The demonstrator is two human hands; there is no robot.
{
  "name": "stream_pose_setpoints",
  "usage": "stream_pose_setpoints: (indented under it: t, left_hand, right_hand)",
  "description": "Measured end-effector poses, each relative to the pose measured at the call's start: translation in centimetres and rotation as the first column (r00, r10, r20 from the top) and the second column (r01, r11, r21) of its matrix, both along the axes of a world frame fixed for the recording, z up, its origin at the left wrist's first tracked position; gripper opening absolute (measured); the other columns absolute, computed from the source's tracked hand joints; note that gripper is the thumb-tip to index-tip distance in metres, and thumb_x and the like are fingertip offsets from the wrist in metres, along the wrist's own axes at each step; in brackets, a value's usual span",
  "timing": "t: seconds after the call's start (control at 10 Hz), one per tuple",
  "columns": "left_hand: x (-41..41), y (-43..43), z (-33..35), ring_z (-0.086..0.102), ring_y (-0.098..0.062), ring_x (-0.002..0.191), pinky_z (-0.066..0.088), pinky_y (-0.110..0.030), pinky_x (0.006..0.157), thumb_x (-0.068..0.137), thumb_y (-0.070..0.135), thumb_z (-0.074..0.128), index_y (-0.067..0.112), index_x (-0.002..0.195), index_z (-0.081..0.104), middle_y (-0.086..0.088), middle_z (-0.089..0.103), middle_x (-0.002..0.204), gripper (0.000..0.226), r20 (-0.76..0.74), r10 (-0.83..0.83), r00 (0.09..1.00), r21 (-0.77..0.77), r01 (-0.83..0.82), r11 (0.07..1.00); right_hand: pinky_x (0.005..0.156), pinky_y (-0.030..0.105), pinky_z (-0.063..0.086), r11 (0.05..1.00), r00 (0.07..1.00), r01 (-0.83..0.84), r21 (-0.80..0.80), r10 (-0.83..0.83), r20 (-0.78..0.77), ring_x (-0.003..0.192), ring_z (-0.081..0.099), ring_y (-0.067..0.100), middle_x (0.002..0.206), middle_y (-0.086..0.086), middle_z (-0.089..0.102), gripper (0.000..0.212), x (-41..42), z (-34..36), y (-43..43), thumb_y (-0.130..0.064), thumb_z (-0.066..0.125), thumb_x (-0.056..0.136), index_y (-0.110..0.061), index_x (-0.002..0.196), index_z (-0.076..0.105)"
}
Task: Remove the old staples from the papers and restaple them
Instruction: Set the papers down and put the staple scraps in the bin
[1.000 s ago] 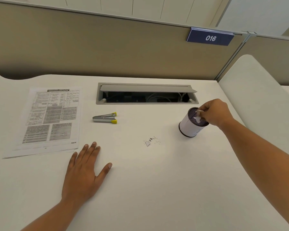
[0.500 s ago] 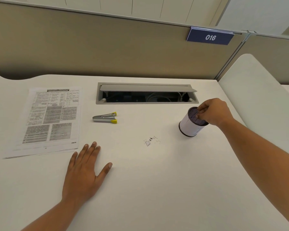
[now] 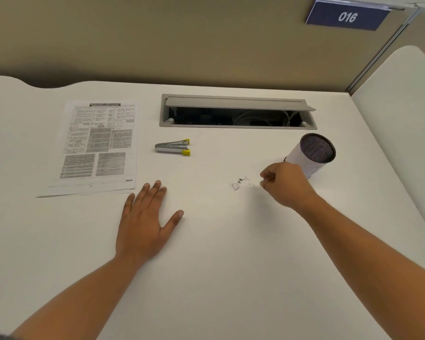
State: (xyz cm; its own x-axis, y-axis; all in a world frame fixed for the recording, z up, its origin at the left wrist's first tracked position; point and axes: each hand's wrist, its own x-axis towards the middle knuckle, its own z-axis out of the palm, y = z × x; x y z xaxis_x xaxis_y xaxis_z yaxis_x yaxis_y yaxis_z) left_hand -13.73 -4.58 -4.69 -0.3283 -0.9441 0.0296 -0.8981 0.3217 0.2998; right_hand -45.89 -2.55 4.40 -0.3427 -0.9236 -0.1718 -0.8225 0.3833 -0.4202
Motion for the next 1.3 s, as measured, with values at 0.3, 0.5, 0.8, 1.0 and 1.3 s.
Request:
stream_pose_setpoints:
  t: [0.3,0.5,0.8,1.0,1.3]
  left_hand:
    - [0.0,0.0,0.0,0.015,-0.011,0.151,0.011,-0.042,0.123,0.09,0.071,0.026,0.023,0.149,0.034,0.009,0.025,0.162,0.077,-0.007,0.004,1.0,0.006,-0.004,1.0]
    - [0.0,0.0,-0.1,0.015,-0.011,0.151,0.01,-0.041,0.123,0.09,0.071,0.026,0.023,0.149,0.034,0.009,0.025,0.162,0.077,-0.015,0.008,1.0,0.006,-0.008,1.0]
    - [0.0,0.0,0.0,0.015,-0.011,0.151,0.01,-0.041,0.123,0.09,0.07,0.029,0.023,0.15,0.034,0.008,0.025,0.162,0.076,-0.025,0.01,1.0,0.002,-0.01,1.0]
    - [0.0,0.1,-0.1,0.016,-0.012,0.15,0.01,-0.041,0.123,0.09,0.069,0.029,0.022,0.149,0.035,0.008,0.026,0.161,0.076,-0.028,0.006,1.0,-0.001,-0.006,1.0]
    - [0.0,0.0,-0.1,0.015,-0.011,0.151,0.009,-0.04,0.123,0.09,0.071,0.025,0.023,0.15,0.033,0.008,0.025,0.162,0.077,-0.013,0.004,1.0,0.0,-0.004,1.0]
  right_hand:
    - [0.066,0.027,0.036,0.986,0.96,-0.049,0.158,0.09,-0.263,0.08,0.049,0.024,0.103,0.013,0.06,0.008,2.7,-3.4,-1.5,-0.002,0.051,0.085,-0.007,0.086,0.056]
    - [0.072,0.032,0.048,0.97,0.961,-0.19,0.15,0.215,-0.173,0.093,0.061,0.03,0.103,0.011,0.06,0.021,4.3,-3.3,-2.6,-0.011,0.049,0.092,-0.007,0.1,0.068]
    - [0.071,0.031,0.047,0.964,0.948,-0.243,0.103,0.259,-0.185,0.093,0.061,0.027,0.102,0.007,0.063,0.018,5.5,-3.6,-2.4,-0.015,0.055,0.092,-0.013,0.103,0.068]
    - [0.072,0.032,0.054,0.972,0.973,-0.2,0.127,0.212,-0.09,0.086,0.064,0.025,0.094,0.004,0.07,0.015,6.1,-3.2,-2.6,-0.009,0.057,0.085,-0.017,0.088,0.069]
    - [0.064,0.024,0.054,0.994,0.987,-0.088,0.063,0.079,0.139,0.075,0.064,0.015,0.073,-0.009,0.064,0.008,4.4,-1.4,-2.6,-0.006,0.071,0.077,-0.011,0.082,0.074]
